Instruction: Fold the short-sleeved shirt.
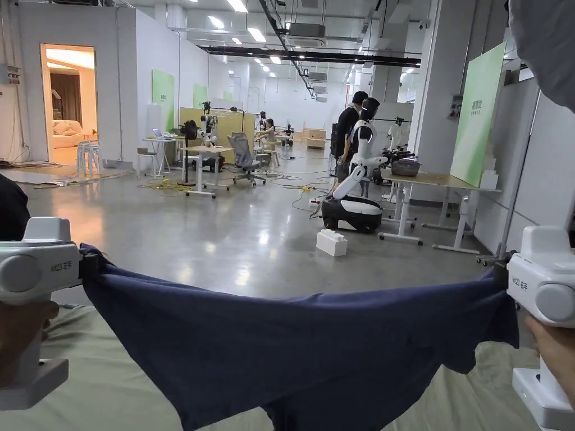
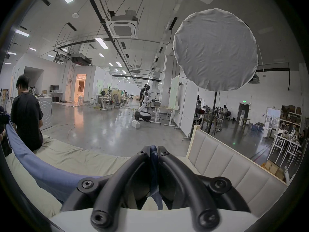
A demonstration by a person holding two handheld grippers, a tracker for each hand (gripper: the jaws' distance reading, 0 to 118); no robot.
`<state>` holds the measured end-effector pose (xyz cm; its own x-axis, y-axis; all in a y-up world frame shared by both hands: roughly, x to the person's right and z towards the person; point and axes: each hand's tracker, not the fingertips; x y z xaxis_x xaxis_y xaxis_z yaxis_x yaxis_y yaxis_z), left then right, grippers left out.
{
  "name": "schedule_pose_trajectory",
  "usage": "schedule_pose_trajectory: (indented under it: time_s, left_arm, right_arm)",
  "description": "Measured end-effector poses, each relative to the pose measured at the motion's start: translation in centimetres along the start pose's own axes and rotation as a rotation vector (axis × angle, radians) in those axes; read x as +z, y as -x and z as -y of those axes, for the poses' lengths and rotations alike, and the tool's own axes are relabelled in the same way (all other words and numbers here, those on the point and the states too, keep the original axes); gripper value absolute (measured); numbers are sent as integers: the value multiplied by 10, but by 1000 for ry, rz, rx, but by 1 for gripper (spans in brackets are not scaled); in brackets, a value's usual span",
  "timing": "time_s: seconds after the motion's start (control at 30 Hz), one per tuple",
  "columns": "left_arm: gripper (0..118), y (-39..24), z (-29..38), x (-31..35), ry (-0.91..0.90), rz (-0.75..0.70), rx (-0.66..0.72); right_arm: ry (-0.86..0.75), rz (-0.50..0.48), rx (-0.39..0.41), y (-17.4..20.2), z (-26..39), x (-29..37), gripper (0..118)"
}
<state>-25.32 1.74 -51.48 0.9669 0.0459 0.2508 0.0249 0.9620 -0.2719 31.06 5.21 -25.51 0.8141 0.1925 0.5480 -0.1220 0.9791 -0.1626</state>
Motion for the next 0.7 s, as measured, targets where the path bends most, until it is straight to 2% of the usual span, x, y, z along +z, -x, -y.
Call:
schedule_pose_trajectory:
  time_s: [0.33, 0.7]
  left_arm:
    - [9, -11, 88, 13, 68, 34, -27]
    - [9, 8, 236, 98, 205, 85, -20]
  right_arm:
    - [78, -29, -11, 2, 74, 31, 7]
    - [221, -35, 58, -9, 202, 140, 7]
